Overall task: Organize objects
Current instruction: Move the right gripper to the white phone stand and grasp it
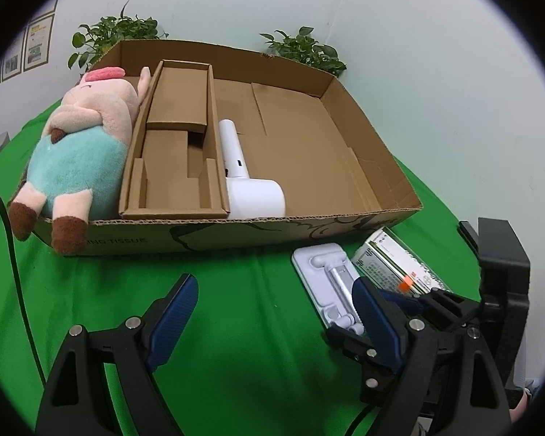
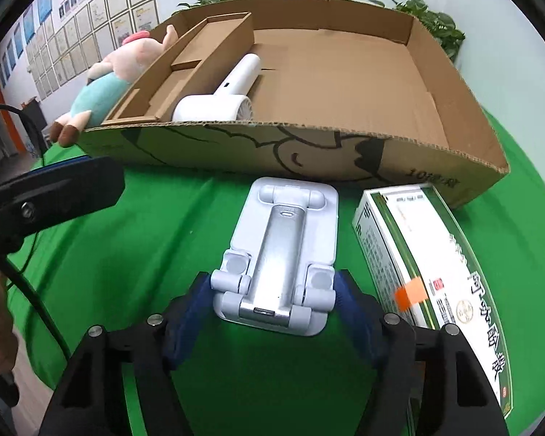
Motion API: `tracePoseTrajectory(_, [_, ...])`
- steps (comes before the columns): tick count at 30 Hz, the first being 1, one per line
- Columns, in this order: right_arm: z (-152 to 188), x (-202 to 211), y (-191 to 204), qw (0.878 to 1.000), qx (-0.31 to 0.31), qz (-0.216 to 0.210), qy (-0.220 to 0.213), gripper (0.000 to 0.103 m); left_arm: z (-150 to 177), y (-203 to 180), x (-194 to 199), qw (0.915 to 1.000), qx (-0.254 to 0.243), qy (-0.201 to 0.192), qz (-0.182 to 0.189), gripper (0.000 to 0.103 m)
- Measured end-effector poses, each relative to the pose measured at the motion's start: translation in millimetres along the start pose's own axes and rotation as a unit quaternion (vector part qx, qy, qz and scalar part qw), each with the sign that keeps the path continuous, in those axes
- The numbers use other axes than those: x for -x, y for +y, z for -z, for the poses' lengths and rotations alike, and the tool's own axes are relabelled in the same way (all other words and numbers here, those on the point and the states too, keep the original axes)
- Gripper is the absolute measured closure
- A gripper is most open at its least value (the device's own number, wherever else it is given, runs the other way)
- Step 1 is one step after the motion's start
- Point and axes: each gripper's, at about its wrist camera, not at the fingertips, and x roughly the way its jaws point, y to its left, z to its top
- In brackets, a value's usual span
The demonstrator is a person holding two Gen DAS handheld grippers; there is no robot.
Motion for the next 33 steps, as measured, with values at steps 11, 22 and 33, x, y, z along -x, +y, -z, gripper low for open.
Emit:
tracePoseTrajectory(11, [30.9,29.4,-7.7,0.999,-0.024,-0.03,-0.004,0.001,11.1,-10.0,-35.3,0.9862,0.041,0.084,0.136,0.016])
tracePoseTrajectory(22, [27.7,18.9,8.6,0.999,0.008,-0.031,-0.008,0.011,14.2,-9.6,-59.7,0.975,0.086,0.12,0.166,0.017])
tracePoseTrajectory(33, [34.9,21.8,15.0,0.999,0.001,-0.032,-0.003,0.036,26.4,-13.2,-59.8,0.9722,0.084,0.133,0.174,0.023])
